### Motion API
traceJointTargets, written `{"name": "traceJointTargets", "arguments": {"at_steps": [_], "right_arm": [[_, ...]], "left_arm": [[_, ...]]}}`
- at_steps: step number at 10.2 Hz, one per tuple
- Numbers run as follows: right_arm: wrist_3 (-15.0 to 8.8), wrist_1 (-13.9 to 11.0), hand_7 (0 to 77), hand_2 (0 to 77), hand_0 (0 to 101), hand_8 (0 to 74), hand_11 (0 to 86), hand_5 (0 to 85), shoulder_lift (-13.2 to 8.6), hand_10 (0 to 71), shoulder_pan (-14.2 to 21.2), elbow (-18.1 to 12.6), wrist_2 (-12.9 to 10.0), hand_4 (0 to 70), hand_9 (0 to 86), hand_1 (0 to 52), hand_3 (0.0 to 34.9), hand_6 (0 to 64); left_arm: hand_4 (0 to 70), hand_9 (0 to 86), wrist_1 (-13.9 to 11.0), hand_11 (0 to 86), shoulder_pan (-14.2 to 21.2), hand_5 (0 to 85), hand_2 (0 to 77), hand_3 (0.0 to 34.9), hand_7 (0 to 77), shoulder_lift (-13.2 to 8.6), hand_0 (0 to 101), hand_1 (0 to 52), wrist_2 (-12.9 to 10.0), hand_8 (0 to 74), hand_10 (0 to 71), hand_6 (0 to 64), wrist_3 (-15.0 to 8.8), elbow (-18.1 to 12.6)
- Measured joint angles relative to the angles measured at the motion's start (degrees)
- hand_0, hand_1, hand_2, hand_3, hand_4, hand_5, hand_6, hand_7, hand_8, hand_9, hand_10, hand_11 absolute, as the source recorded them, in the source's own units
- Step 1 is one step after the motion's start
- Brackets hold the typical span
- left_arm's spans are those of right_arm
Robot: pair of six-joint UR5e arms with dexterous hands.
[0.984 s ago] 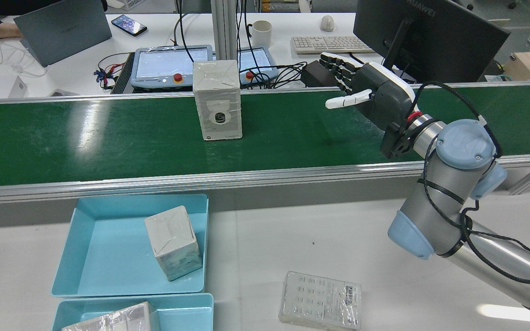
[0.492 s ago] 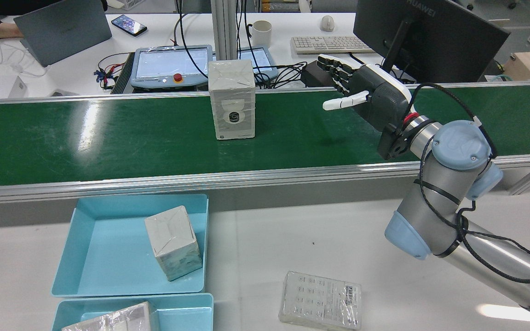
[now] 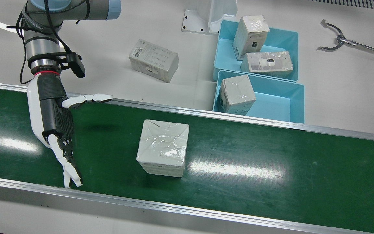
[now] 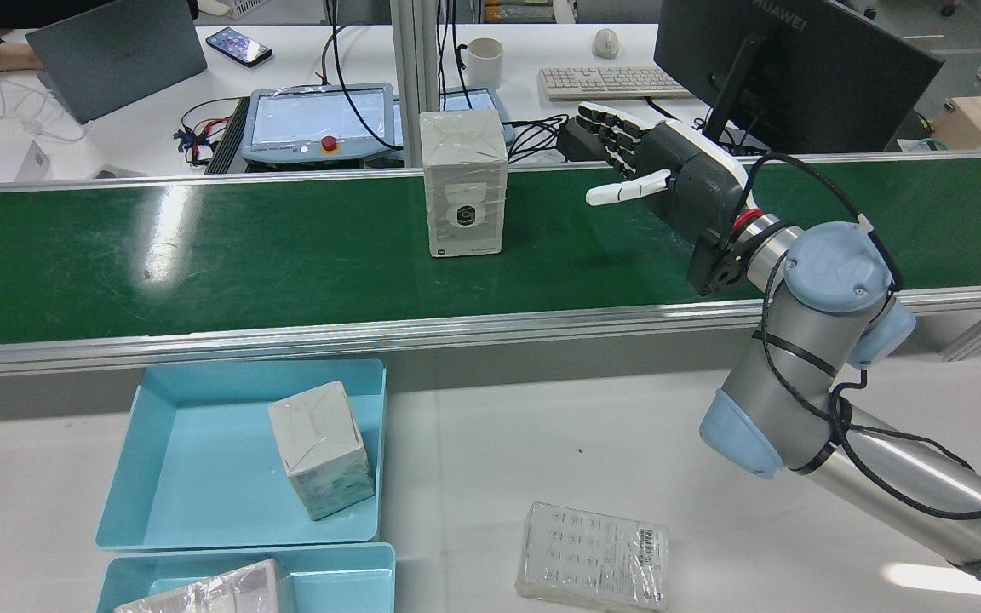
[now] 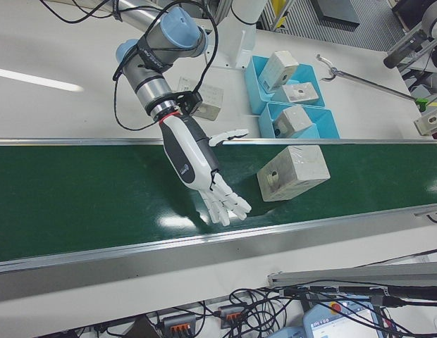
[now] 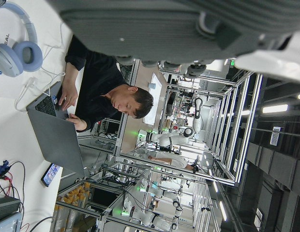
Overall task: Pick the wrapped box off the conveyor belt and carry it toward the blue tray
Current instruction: 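Move the right hand to the wrapped box and close fingers around it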
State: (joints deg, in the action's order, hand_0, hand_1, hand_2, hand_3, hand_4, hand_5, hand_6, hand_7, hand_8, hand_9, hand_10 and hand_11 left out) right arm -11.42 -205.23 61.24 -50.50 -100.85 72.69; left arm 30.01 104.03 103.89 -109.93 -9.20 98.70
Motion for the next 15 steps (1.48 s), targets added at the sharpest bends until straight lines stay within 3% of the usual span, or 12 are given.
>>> {"name": "traceJointTargets", "arguments": {"at_steps": [8,15], "right_arm": [[0.0,0.1,6.0,12.0,46,0.0,1.6,10.4,-2.5,0.0,1.1,2.7,-0.9,7.6,1.1,11.5,5.3,0.0],[0.0,0.2,5.5,13.1,46,1.6,1.6,9.8,-3.0,0.0,2.9,3.3,-2.5,7.6,1.1,11.5,4.8,0.0]], "left_arm": [[0.0,0.0,0.0,0.0,0.0,1.1,0.5,0.0,0.0,0.0,0,0.0,0.0,0.0,0.5,0.0,0.0,0.0],[0.0,0.0,0.0,0.0,0.0,1.1,0.5,0.0,0.0,0.0,0,0.0,0.0,0.0,0.5,0.0,0.0,0.0]]}}
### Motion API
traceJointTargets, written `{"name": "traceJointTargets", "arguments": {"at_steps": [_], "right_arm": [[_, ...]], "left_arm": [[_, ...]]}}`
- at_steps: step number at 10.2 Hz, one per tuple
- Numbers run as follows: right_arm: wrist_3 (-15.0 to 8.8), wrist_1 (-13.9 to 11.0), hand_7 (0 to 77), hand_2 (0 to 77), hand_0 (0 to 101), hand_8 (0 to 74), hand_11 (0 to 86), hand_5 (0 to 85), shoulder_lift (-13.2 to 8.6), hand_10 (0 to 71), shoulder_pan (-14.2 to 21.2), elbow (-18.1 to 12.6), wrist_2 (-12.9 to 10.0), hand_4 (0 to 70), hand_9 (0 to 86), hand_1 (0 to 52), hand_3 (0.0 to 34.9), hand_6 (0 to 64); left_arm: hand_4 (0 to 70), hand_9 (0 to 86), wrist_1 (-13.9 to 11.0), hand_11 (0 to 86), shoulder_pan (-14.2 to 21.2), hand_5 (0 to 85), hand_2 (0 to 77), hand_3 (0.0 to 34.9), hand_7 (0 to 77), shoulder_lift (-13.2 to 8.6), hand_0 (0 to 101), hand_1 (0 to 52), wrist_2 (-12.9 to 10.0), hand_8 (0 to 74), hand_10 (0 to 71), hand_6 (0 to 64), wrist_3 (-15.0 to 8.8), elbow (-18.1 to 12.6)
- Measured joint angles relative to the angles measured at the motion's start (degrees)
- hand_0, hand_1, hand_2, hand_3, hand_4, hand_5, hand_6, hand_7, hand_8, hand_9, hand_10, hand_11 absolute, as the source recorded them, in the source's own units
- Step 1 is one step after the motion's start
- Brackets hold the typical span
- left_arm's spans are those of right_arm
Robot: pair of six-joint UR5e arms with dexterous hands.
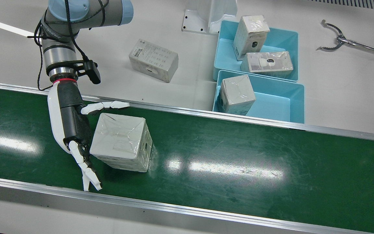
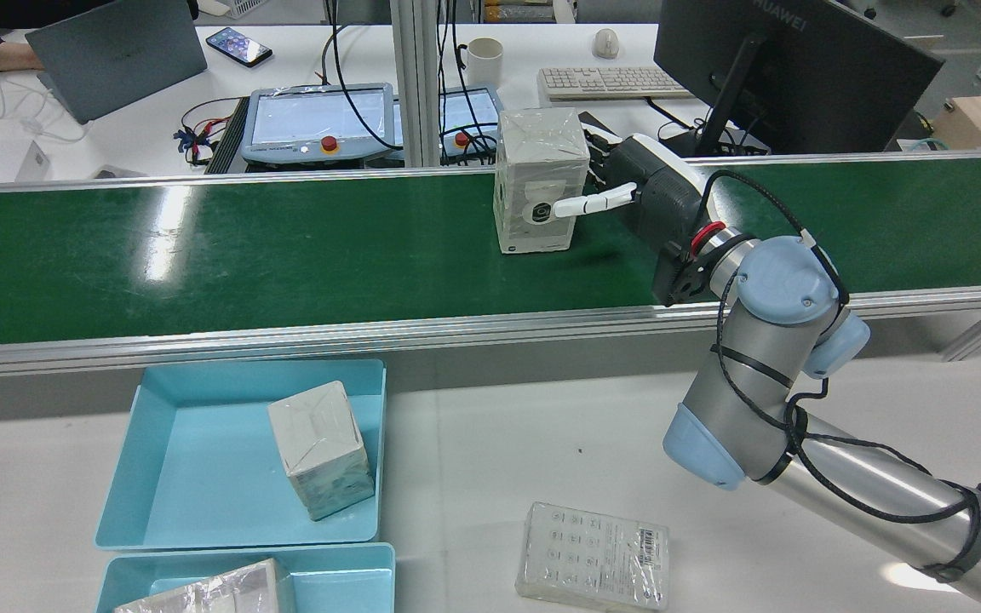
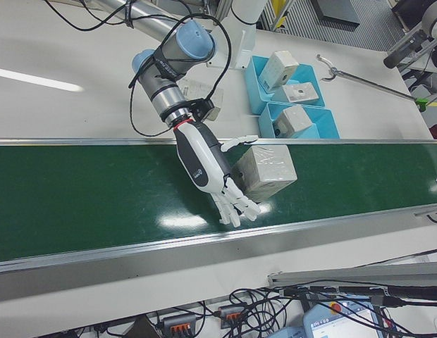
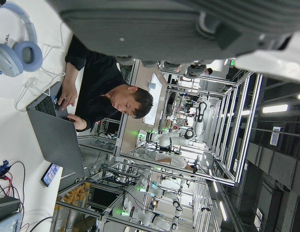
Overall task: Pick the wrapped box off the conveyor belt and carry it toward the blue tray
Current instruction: 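Move the right hand to the wrapped box and close fingers around it, then lift the wrapped box off the belt and carry it toward the blue tray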
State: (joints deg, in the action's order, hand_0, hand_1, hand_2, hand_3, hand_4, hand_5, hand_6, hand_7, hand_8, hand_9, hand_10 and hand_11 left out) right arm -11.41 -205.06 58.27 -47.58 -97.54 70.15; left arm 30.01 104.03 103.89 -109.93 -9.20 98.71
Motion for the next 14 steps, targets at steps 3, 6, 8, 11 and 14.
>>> {"name": "traceJointTargets", "arguments": {"at_steps": [3,6,8,11,14], "right_arm": [[0.0,0.2,6.5,13.1,46,1.6,1.6,11.5,-0.2,0.0,0.3,0.4,-1.4,7.6,1.1,11.5,5.0,0.0],[0.0,0.2,10.4,13.1,46,1.6,1.6,14.7,-0.7,0.0,0.9,0.7,-3.1,8.2,1.1,11.5,3.1,2.2],[0.0,0.2,24.5,15.8,45,5.5,1.6,28.4,-1.3,5.4,1.1,1.0,-3.5,9.8,2.7,9.3,0.5,11.4],[0.0,-0.1,33.8,21.3,43,37.1,20.2,55.1,-1.8,21.8,1.2,0.9,-3.7,10.9,33.8,2.7,0.5,28.4],[0.0,-0.2,34.4,28.9,42,43.1,39.3,57.3,-1.9,30.5,1.2,-1.2,-4.1,12.0,35.5,1.1,1.8,33.3]], "left_arm": [[0.0,0.0,0.0,0.0,0.0,1.1,0.5,0.0,0.5,0.0,0,0.0,0.0,0.0,0.0,0.0,0.0,0.0],[0.0,0.0,0.0,0.0,0.0,1.1,0.5,0.0,0.0,0.0,0,0.0,0.0,0.0,0.0,0.0,0.0,0.0],[0.0,0.0,0.0,0.0,0.0,1.1,0.5,0.0,0.0,0.0,0,0.0,0.0,0.0,0.5,0.0,0.0,0.0],[0.0,0.0,0.0,0.0,0.0,1.1,1.1,0.0,0.5,0.0,0,0.0,0.0,0.0,0.0,0.0,0.0,0.0],[0.0,0.0,0.0,0.0,0.0,1.1,1.1,0.0,0.0,0.0,0,0.0,0.0,0.0,0.5,0.0,0.0,0.0]]}}
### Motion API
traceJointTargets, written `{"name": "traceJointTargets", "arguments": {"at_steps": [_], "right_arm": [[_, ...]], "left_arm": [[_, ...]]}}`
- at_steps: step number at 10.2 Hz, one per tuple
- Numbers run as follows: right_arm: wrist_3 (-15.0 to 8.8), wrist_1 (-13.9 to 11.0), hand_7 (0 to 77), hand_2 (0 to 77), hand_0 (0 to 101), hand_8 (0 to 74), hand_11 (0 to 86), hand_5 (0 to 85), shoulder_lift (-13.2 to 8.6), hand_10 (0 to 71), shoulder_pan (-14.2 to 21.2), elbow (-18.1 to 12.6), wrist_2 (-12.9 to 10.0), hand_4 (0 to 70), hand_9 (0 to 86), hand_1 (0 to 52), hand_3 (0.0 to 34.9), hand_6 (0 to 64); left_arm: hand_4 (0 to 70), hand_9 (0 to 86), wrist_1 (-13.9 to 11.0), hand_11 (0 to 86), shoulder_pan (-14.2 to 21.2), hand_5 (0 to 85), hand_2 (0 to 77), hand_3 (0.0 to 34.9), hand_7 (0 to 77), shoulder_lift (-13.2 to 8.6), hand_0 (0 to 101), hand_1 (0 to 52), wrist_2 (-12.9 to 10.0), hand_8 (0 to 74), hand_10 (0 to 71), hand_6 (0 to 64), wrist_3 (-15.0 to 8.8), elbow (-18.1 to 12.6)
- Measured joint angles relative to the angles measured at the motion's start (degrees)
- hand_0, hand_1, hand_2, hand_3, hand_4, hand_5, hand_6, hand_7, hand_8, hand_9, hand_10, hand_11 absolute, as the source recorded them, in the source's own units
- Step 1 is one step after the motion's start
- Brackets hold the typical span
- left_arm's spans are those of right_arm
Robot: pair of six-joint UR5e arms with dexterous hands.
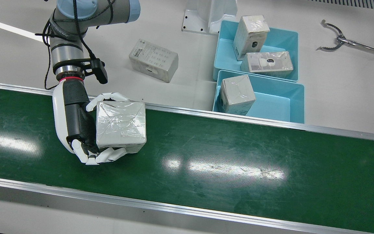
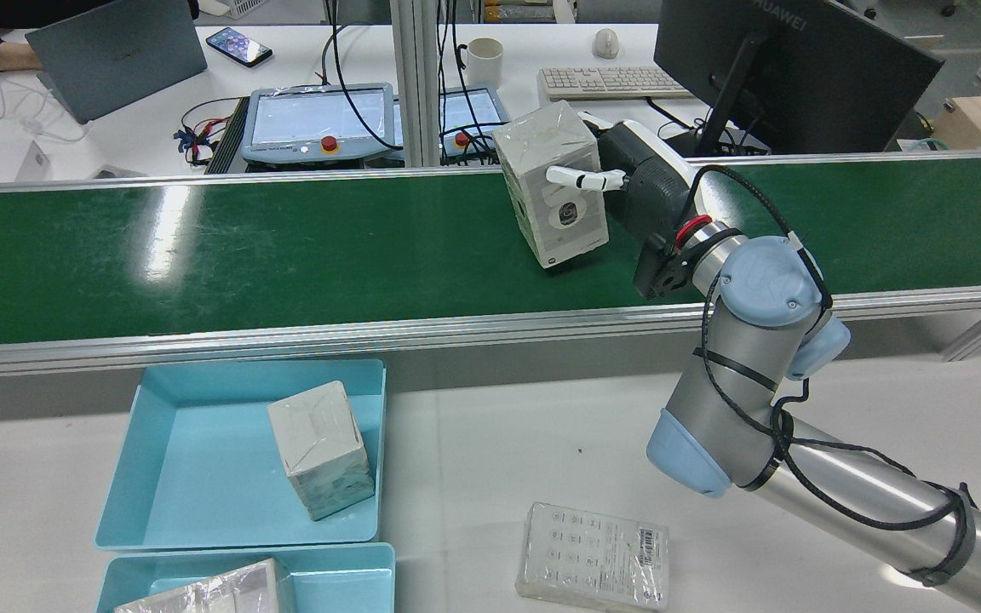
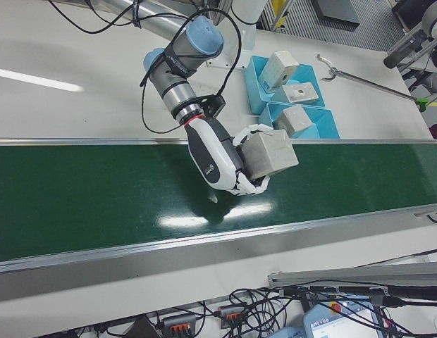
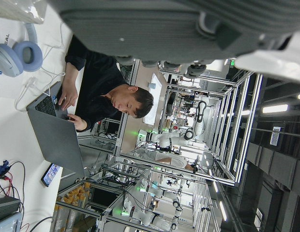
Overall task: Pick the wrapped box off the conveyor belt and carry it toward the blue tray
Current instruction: 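Lift the wrapped box off the belt and carry it toward the blue tray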
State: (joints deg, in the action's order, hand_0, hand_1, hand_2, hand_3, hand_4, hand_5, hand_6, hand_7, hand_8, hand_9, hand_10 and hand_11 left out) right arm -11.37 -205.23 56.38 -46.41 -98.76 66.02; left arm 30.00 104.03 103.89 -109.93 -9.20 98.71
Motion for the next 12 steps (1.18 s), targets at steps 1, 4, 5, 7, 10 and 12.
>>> {"name": "traceJointTargets", "arguments": {"at_steps": [1,4,5,7,10,12], "right_arm": [[0.0,0.0,34.4,31.1,42,44.7,39.8,57.3,-0.1,32.2,0.1,-1.4,-0.4,12.0,35.5,1.1,1.0,33.3],[-0.4,-0.1,33.8,33.8,41,57.8,52.9,57.3,-0.3,37.6,3.6,-7.3,-3.6,12.0,38.2,0.5,0.0,44.2],[-1.1,-0.1,33.8,33.8,41,57.8,52.9,57.3,-0.4,37.6,6.1,-9.7,-5.6,12.0,38.2,0.5,0.0,44.2],[-4.7,0.0,33.8,32.7,40,57.8,50.7,54.5,-1.2,36.5,12.4,-14.3,-10.1,15.8,38.2,0.5,0.0,44.7],[-14.2,0.1,33.8,32.7,41,57.8,39.3,54.5,-5.3,27.3,22.8,-18.8,-17.7,15.8,38.2,0.5,0.0,44.7],[-20.3,0.2,33.8,31.6,41,56.2,34.9,55.6,-8.2,24.0,25.9,-19.0,-19.9,15.3,39.3,0.5,0.0,44.7]], "left_arm": [[0.0,0.0,0.0,0.0,0.0,1.1,0.5,0.0,0.0,0.0,0,0.0,0.0,0.0,0.0,0.0,0.0,0.0],[0.0,0.0,0.0,0.0,0.0,1.1,0.5,0.0,0.5,0.0,0,0.0,0.0,0.0,0.5,0.0,0.0,0.0],[0.0,0.0,0.0,0.0,0.0,1.1,0.5,0.0,0.0,0.0,0,0.0,0.0,0.0,0.0,0.0,0.0,0.0],[0.0,0.0,0.0,0.0,0.0,1.1,1.1,0.0,0.0,0.0,0,0.0,0.0,0.0,0.0,0.0,0.0,0.0],[0.0,0.0,0.0,0.0,0.0,1.1,0.5,0.0,0.0,0.0,0,0.0,0.0,0.0,0.5,0.0,0.0,0.0],[0.0,0.0,0.0,0.0,0.0,1.1,0.5,0.0,0.0,0.0,0,0.0,0.0,0.0,0.5,0.0,0.0,0.0]]}}
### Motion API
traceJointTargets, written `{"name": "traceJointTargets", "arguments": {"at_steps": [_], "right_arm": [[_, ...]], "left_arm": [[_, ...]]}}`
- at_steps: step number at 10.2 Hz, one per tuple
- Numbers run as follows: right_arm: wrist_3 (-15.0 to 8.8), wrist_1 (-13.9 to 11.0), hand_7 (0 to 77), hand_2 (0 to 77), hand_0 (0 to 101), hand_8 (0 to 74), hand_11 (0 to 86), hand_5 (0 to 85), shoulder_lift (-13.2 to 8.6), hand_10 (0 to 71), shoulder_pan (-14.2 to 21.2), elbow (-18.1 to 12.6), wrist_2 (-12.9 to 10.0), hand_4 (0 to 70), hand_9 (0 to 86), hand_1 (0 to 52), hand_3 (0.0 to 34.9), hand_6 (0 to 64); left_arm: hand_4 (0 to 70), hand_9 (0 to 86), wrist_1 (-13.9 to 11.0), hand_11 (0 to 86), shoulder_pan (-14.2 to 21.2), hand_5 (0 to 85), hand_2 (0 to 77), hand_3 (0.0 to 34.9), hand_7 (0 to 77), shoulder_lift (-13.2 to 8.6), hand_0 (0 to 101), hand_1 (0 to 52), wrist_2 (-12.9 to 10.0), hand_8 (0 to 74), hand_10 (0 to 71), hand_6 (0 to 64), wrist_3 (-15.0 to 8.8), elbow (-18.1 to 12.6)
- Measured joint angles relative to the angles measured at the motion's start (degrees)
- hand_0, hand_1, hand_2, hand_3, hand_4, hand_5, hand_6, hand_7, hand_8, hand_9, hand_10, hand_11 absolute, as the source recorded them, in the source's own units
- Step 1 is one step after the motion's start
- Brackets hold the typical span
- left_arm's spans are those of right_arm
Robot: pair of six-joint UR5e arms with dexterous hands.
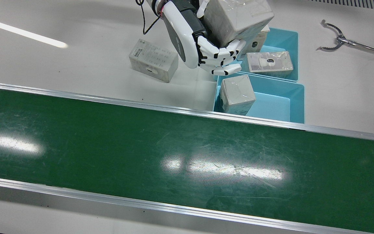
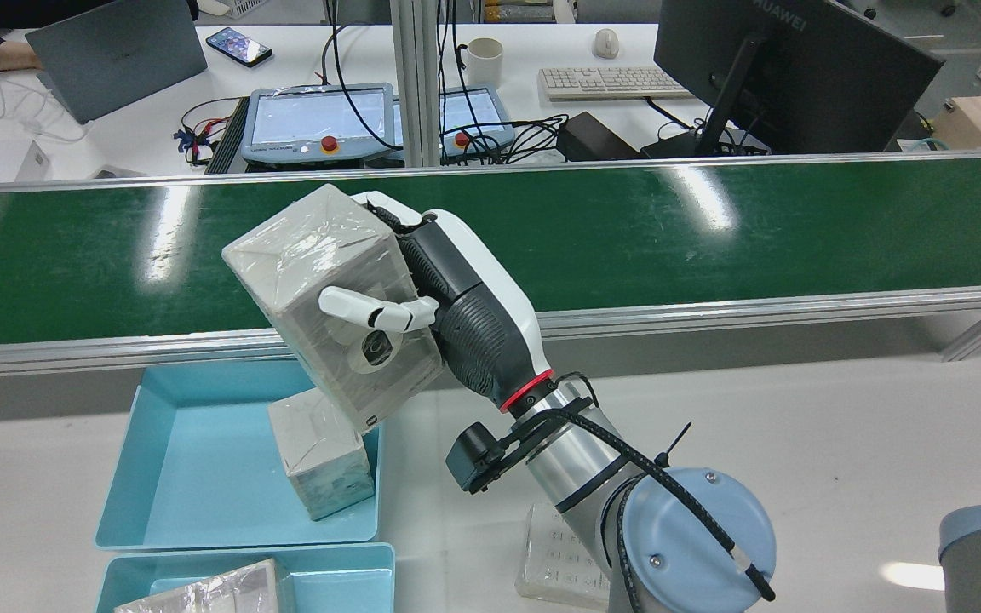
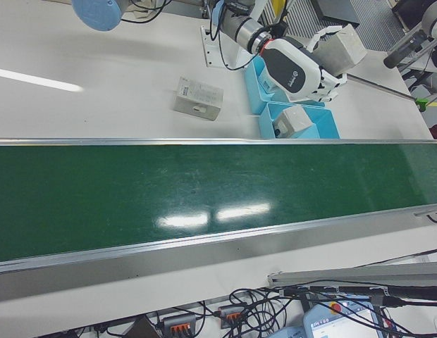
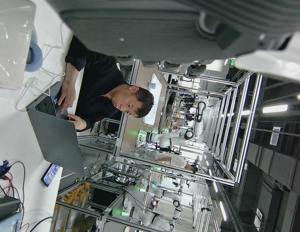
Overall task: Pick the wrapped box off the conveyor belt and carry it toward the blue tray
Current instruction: 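Lift the wrapped box off the belt and carry it toward the blue tray, then lower the box into the blue tray and open the right hand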
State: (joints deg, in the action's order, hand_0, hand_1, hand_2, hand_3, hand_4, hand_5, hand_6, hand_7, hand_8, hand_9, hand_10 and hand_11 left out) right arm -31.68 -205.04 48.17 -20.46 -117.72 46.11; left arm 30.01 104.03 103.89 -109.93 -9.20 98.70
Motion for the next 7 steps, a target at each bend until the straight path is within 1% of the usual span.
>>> {"name": "traceJointTargets", "arguments": {"at_steps": [1,2,3,4,5,6,7], "right_arm": [[-2.6,0.0,33.8,27.8,42,49.6,33.8,56.7,-0.8,22.9,0.7,0.3,-0.6,13.6,44.2,0.5,0.0,44.7],[-4.8,0.1,33.8,27.8,43,39.8,30.5,56.7,-1.3,20.7,1.8,0.7,-1.8,13.6,54.5,0.5,0.0,44.7],[-6.8,0.1,33.8,27.8,43,39.8,30.5,56.7,-1.5,20.7,3.2,0.9,-3.5,13.6,54.5,0.5,0.0,44.7],[-8.9,1.0,33.8,30.5,46,38.7,32.7,57.3,-1.7,20.7,4.7,1.0,-5.1,13.6,55.1,0.5,0.0,44.7],[-10.5,2.3,33.8,30.5,46,38.7,32.7,57.3,-1.8,20.7,5.9,1.0,-6.0,13.6,55.1,0.5,0.0,44.7],[-11.7,3.9,33.8,31.1,47,39.3,45.8,56.7,-1.9,30.5,6.8,1.0,-6.6,14.7,55.1,0.5,0.0,44.7],[-12.5,5.0,33.3,31.1,47,38.2,39.8,56.7,-1.9,22.9,7.4,1.0,-6.9,15.3,54.5,0.5,0.0,44.7]], "left_arm": [[0.0,0.0,0.0,0.0,0.0,1.1,0.5,0.0,0.0,0.0,0,0.0,0.0,0.0,0.5,0.0,0.0,0.0],[0.0,0.0,0.0,0.0,0.0,1.1,0.5,0.0,0.0,0.0,0,0.0,0.0,0.0,0.0,0.0,0.0,0.0],[0.0,0.0,0.0,0.0,0.0,1.1,0.5,0.0,0.0,0.0,0,0.0,0.0,0.0,0.0,0.0,0.0,0.0],[0.0,0.0,0.0,0.0,0.0,1.1,0.5,0.0,0.0,0.0,0,0.0,0.0,0.0,0.5,0.0,0.0,0.0],[0.0,0.0,0.0,0.0,0.0,1.1,0.5,0.0,0.0,0.0,0,0.0,0.0,0.0,0.5,0.0,0.0,0.0],[0.0,0.0,0.0,0.0,0.0,1.1,0.5,0.0,0.0,0.0,0,0.0,0.0,0.0,0.0,0.0,0.0,0.0],[0.0,0.0,0.0,0.0,0.0,1.1,0.5,0.0,0.0,0.0,0,0.0,0.0,0.0,0.0,0.0,0.0,0.0]]}}
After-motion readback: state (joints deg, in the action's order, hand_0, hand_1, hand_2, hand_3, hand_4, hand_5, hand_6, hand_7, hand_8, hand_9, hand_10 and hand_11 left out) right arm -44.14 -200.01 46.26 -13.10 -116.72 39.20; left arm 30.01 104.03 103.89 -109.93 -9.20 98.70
